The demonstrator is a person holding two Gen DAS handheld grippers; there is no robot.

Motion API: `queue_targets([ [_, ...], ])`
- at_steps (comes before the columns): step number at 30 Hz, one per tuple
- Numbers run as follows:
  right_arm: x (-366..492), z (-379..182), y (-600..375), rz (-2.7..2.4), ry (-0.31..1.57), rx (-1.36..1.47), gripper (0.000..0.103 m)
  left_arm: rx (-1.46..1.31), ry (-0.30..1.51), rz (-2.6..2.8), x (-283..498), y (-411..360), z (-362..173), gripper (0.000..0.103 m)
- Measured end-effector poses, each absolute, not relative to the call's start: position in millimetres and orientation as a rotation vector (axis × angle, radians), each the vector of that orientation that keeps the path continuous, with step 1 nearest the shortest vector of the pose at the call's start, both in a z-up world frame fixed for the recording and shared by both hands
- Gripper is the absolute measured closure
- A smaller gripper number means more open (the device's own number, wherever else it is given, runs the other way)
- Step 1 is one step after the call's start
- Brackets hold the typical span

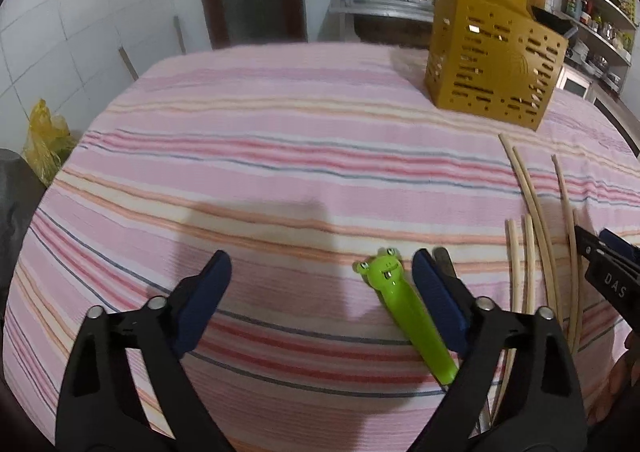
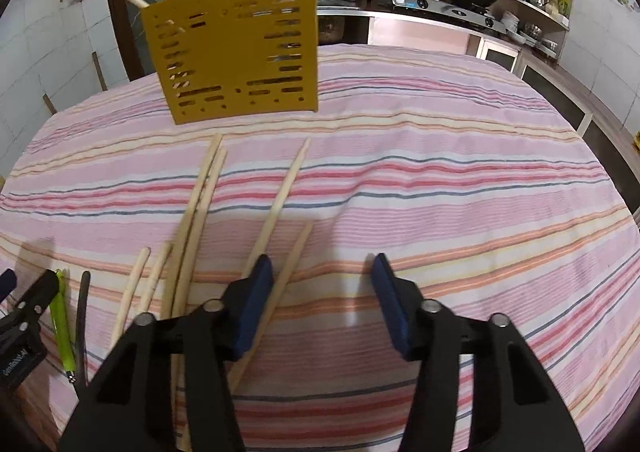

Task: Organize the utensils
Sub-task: 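Grasp the green frog-handled fork with the left tool while the right tool grasps a chopstick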

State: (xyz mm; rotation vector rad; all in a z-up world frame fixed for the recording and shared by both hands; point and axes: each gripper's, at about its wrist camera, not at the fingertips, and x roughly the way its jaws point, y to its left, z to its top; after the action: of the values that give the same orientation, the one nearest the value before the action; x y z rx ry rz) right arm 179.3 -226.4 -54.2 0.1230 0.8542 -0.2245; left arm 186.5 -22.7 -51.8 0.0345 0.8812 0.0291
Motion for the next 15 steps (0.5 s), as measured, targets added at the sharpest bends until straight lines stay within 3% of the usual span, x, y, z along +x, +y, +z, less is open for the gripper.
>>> queue_targets([
  [8,189.4,-54.6,-217.8,-0.191,0.866,0.114,0.088,0.016,0.963,-0.011,188.3,-31.5,-55.6,0.036],
  [15,189.5,-55.7,-220.5,-0.174,0.855,0.124,0.089,0.01,0.994,-0.026,188.2,-38.0,-56.7,0.05],
])
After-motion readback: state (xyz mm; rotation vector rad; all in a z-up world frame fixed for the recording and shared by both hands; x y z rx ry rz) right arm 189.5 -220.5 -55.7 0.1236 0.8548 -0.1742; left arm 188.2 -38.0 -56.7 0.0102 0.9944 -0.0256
